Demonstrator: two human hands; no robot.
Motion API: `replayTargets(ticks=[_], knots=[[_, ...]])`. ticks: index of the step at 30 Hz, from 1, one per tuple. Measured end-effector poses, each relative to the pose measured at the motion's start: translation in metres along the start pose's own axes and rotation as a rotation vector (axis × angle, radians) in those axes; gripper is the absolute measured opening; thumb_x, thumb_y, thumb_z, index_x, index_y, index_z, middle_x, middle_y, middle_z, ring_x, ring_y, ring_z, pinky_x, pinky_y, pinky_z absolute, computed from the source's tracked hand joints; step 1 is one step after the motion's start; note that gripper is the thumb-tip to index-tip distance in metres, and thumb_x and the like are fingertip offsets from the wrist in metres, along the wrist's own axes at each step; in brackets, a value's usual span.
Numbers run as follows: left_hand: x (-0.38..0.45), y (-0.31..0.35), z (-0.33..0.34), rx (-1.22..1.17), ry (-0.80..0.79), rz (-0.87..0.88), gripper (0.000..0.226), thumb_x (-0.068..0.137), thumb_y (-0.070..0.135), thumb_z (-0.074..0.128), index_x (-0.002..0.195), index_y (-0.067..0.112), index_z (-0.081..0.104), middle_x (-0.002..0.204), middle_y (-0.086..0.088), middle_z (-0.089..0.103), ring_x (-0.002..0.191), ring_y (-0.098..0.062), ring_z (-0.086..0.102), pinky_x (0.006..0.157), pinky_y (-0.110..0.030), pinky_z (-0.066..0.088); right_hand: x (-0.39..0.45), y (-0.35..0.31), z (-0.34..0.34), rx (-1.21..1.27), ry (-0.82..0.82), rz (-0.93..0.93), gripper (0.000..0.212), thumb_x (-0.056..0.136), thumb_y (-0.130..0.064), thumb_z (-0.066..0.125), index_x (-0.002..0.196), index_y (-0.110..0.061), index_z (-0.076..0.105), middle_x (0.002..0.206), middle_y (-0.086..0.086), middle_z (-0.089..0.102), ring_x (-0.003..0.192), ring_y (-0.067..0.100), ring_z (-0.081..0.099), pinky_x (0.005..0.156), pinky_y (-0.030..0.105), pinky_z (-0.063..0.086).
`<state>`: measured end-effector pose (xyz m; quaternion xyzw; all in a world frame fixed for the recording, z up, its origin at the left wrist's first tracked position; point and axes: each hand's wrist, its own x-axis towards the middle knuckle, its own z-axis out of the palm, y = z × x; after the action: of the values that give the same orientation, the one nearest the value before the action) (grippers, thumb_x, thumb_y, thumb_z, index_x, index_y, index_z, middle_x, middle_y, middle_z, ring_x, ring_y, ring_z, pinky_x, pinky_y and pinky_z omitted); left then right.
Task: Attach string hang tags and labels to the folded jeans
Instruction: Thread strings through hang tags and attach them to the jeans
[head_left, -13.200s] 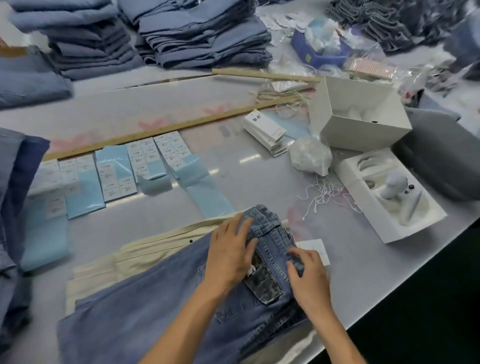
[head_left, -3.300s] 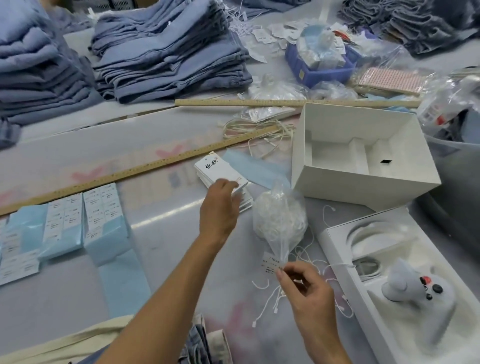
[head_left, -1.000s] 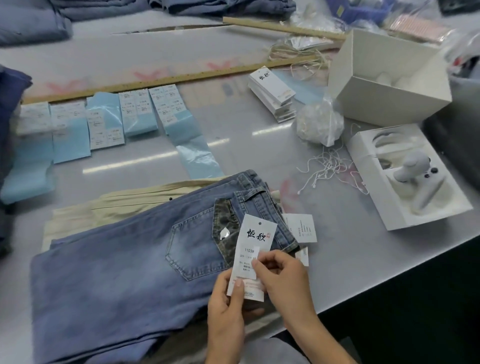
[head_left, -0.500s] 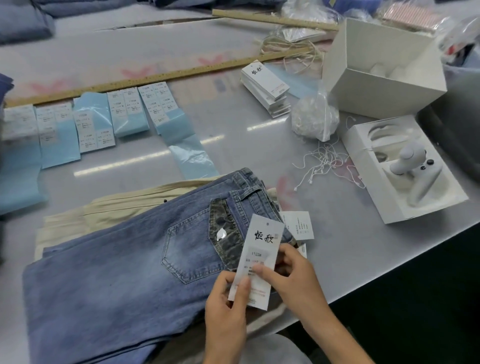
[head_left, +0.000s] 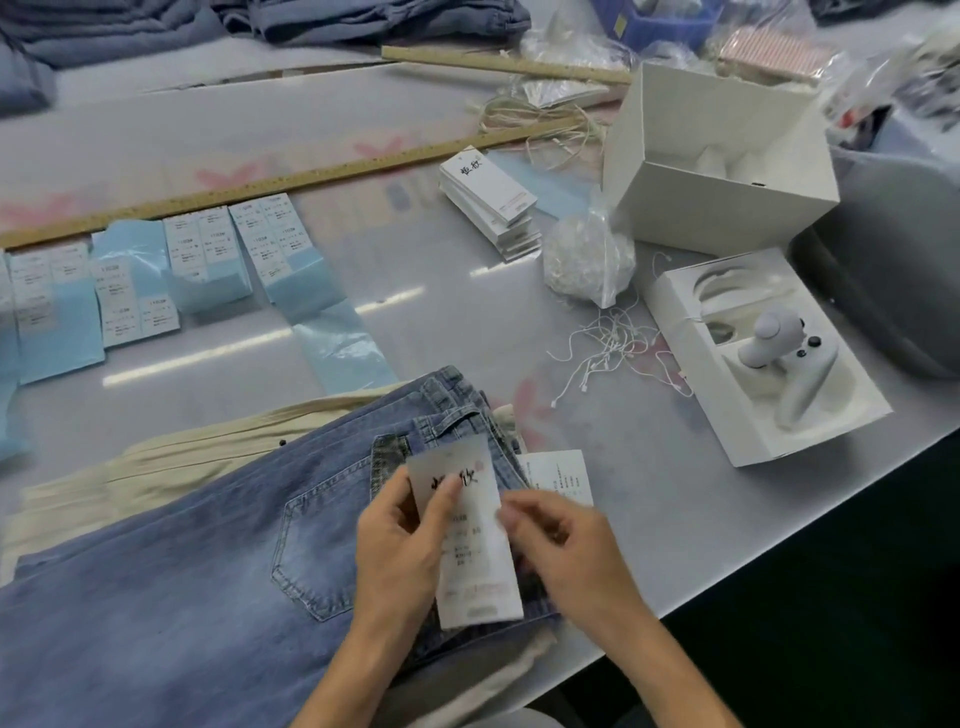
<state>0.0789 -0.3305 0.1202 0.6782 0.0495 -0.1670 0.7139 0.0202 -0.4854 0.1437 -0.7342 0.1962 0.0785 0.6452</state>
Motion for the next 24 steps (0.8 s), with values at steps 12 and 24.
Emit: replayTargets(ticks=[12, 24], knots=[[0.054, -0.036, 0.011, 0.348, 0.013, 0.020, 0.028, 0.100, 0.022, 0.061, 0.108, 0.050, 0.057, 0.075, 0.002, 0.070, 0.055, -0.020, 0.065, 0.047, -0.044, 0.051, 0.191, 0.049, -0.107, -0.603, 0.543, 0.264, 0.031, 0.085, -0.043, 0.066, 0.079, -0.013, 0.068, 0.079, 0.002, 0.070, 0.081, 0.025, 0.066, 0.066, 0.033, 0.047], [0.055, -0.039, 0.012, 0.382, 0.008, 0.076, 0.033, 0.099, 0.019, 0.063, 0.103, 0.051, 0.057, 0.071, 0.003, 0.071, 0.048, -0.015, 0.063, 0.038, -0.030, 0.046, 0.143, 0.065, -0.111, -1.088, 0.238, 0.091, 0.013, 0.098, -0.017, 0.050, 0.087, -0.015, 0.054, 0.097, 0.001, 0.058, 0.095, 0.024, 0.053, 0.075, 0.036, 0.044]])
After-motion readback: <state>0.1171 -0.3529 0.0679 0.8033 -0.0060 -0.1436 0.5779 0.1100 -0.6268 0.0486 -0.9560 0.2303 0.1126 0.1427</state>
